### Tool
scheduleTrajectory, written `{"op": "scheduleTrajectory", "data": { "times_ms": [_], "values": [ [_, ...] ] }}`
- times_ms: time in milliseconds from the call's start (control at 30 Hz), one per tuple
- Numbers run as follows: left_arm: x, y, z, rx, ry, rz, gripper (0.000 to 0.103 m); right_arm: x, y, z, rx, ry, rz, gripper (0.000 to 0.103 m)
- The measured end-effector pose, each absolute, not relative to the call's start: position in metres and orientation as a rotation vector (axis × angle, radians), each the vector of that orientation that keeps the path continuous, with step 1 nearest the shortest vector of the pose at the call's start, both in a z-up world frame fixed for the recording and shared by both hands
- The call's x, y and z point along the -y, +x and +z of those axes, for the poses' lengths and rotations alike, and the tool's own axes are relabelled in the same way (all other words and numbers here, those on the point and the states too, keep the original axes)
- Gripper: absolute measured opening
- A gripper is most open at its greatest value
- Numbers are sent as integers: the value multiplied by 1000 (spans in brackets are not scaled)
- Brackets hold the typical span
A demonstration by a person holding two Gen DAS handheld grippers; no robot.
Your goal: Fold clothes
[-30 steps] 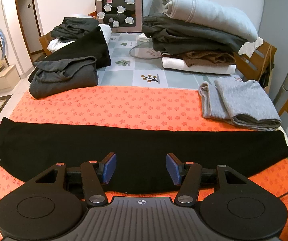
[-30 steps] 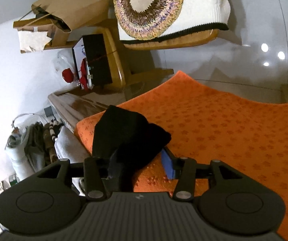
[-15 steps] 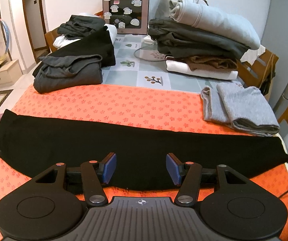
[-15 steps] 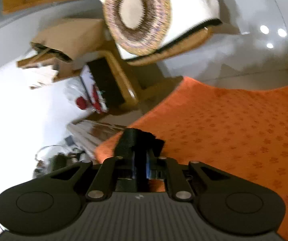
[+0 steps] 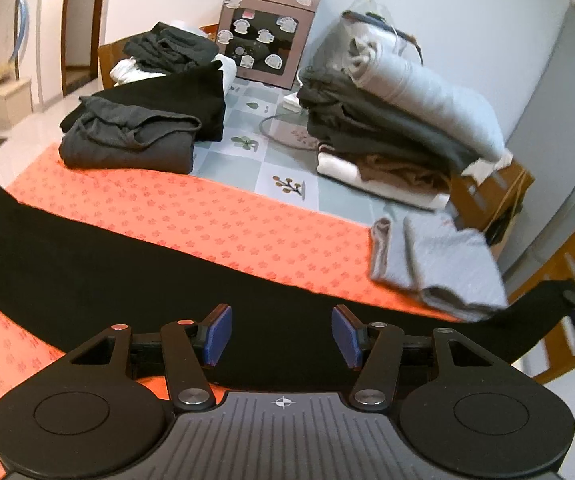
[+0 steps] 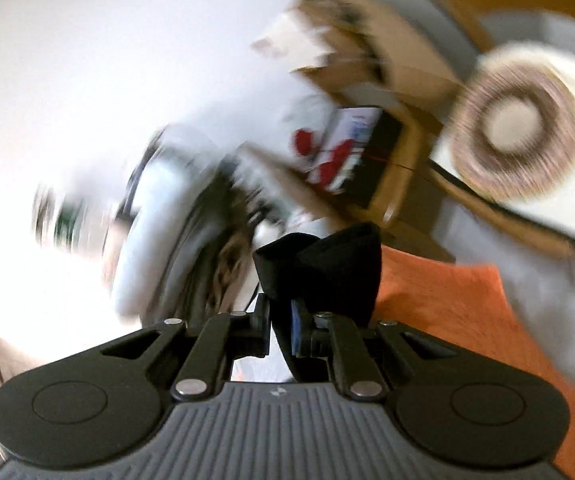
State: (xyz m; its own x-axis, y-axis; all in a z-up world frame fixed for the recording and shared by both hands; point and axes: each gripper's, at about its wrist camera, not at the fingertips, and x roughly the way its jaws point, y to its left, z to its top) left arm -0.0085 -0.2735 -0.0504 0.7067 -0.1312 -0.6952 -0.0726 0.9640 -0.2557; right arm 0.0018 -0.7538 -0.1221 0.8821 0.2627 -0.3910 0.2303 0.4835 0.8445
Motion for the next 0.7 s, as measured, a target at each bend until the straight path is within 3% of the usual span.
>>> {"op": "scheduleTrajectory", "data": {
  "times_ms": [233,700],
  "values": [
    [251,-21,-46,-756,-407,-13,60,655,46,-76,-636,607,182,12],
    [214,-49,-77,-756,-521,98,63,475,65,-117,-863,-33,523,12]
  ]
}}
